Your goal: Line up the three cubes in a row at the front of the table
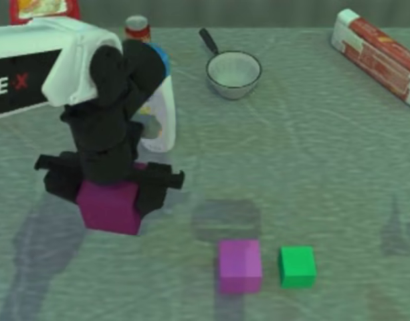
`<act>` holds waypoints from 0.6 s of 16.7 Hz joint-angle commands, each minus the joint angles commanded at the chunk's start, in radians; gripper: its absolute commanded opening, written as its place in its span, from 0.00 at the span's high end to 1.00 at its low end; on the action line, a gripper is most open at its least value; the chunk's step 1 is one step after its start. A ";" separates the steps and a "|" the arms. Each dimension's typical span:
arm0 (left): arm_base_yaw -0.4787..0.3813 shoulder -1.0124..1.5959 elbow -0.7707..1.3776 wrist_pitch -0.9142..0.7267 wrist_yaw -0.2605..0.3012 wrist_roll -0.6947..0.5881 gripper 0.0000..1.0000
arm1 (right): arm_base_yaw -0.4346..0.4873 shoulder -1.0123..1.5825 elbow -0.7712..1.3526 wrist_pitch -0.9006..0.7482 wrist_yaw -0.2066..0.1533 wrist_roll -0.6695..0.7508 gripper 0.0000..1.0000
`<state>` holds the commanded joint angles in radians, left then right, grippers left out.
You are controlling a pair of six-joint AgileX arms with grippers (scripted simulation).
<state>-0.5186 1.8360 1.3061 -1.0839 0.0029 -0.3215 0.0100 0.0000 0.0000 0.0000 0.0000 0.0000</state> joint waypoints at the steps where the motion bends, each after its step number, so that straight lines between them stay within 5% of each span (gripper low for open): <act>1: -0.038 -0.017 -0.016 0.000 0.000 -0.084 1.00 | 0.000 0.000 0.000 0.000 0.000 0.000 0.00; 5: -0.161 -0.087 -0.071 0.010 -0.003 -0.327 1.00 | 0.000 0.000 0.000 0.000 0.000 0.000 0.00; 10: -0.207 -0.119 -0.092 0.018 -0.007 -0.403 1.00 | 0.000 0.000 0.000 0.000 0.000 0.000 0.00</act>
<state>-0.7258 1.7170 1.2144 -1.0658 -0.0036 -0.7241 0.0100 0.0000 0.0000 0.0000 0.0000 0.0000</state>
